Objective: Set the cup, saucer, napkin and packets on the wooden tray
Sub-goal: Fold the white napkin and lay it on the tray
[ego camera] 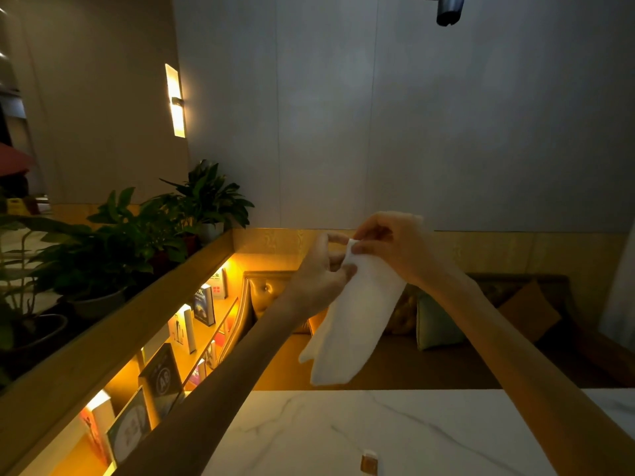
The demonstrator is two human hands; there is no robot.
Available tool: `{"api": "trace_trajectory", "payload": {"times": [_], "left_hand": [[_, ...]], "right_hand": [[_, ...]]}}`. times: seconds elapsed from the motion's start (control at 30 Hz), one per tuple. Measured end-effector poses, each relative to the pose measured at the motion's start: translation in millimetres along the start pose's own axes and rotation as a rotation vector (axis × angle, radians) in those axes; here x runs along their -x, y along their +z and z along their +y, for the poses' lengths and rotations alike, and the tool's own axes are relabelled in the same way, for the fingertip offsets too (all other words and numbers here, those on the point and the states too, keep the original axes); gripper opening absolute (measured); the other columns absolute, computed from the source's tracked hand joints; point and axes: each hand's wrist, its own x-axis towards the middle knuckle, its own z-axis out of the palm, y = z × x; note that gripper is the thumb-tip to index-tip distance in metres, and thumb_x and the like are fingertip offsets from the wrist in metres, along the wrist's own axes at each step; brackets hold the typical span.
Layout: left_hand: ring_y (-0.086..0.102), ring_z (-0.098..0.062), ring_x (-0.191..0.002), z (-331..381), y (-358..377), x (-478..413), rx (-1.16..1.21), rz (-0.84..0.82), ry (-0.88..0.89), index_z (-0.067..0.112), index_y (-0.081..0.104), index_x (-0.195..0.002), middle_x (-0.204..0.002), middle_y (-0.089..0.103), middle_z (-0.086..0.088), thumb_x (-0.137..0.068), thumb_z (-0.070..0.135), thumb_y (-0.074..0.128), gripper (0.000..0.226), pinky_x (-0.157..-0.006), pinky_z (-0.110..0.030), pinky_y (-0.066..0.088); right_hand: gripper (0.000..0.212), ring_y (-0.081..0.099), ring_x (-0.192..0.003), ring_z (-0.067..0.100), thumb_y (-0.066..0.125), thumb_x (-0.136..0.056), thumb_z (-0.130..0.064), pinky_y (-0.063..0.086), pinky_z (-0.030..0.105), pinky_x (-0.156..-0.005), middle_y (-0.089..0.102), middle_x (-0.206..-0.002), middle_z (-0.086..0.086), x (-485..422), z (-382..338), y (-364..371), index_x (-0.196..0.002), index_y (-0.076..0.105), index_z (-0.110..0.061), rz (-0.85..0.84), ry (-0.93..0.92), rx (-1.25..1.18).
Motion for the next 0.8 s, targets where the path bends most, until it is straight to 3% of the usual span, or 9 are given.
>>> {"api": "trace_trajectory", "payload": {"times": [0.13, 0.23, 0.47, 0.57, 0.67, 0.8], "left_hand": [[0.060, -0.020, -0.112, -19, -2, 14, -0.310, -0.173, -0.131, 0.020, 0.043, -0.133, -0.123, 0.059, -0.003, -0.089, 0.014, 0.063, 0.049, -0.089, -0.039, 0.055], [0.056, -0.019, -0.114, -37, -6, 31, -0.330, -0.239, -0.238, 0.018, 0.045, -0.134, -0.123, 0.055, -0.001, -0.087, 0.015, 0.067, 0.052, -0.098, -0.044, 0.051], [0.063, -0.024, -0.108, -43, -20, 37, -0.333, -0.189, -0.185, 0.008, 0.060, -0.114, -0.115, 0.061, -0.008, -0.086, 0.013, 0.069, 0.030, -0.089, -0.043, 0.058], [0.065, -0.020, -0.103, -43, -26, 37, -0.294, -0.113, -0.168, 0.009, 0.063, -0.112, -0.111, 0.064, -0.006, -0.086, 0.012, 0.069, 0.026, -0.082, -0.033, 0.059], [0.067, -0.021, -0.100, -44, -35, 39, -0.134, -0.023, -0.216, 0.012, 0.065, -0.109, -0.111, 0.065, -0.008, -0.086, 0.019, 0.069, 0.025, -0.083, -0.034, 0.059], [0.064, -0.029, -0.111, -47, -48, 41, 0.564, 0.098, -0.227, 0.009, 0.058, -0.125, -0.123, 0.061, -0.016, -0.089, 0.030, 0.058, 0.042, -0.085, -0.041, 0.058]], "right_hand": [[0.009, 0.052, -0.074, -0.005, 0.061, -0.090, -0.031, 0.036, 0.009, -0.065, 0.053, -0.090, -0.011, -6, 13, -16, -0.094, 0.054, -0.028, 0.088, 0.066, 0.005], [0.010, 0.050, -0.076, -0.001, 0.056, -0.094, -0.031, 0.036, 0.013, -0.065, 0.052, -0.095, -0.006, -6, 31, -31, -0.099, 0.049, -0.027, 0.126, 0.160, 0.008], [0.013, 0.053, -0.083, 0.013, 0.051, -0.096, -0.033, 0.036, 0.018, -0.062, 0.053, -0.100, -0.005, 12, 58, -34, -0.104, 0.042, -0.027, 0.125, 0.275, 0.031], [0.015, 0.057, -0.083, 0.015, 0.052, -0.096, -0.035, 0.042, 0.024, -0.064, 0.056, -0.101, -0.003, 22, 65, -32, -0.106, 0.045, -0.026, 0.158, 0.281, 0.006], [0.017, 0.060, -0.084, 0.017, 0.055, -0.096, -0.032, 0.048, 0.029, -0.069, 0.059, -0.101, -0.001, 27, 66, -32, -0.106, 0.047, -0.021, 0.232, 0.282, -0.093], [0.022, 0.065, -0.080, 0.012, 0.058, -0.093, -0.036, 0.054, 0.025, -0.059, 0.062, -0.104, -0.005, 37, 64, -29, -0.108, 0.047, -0.025, 0.326, 0.353, -0.338]]}}
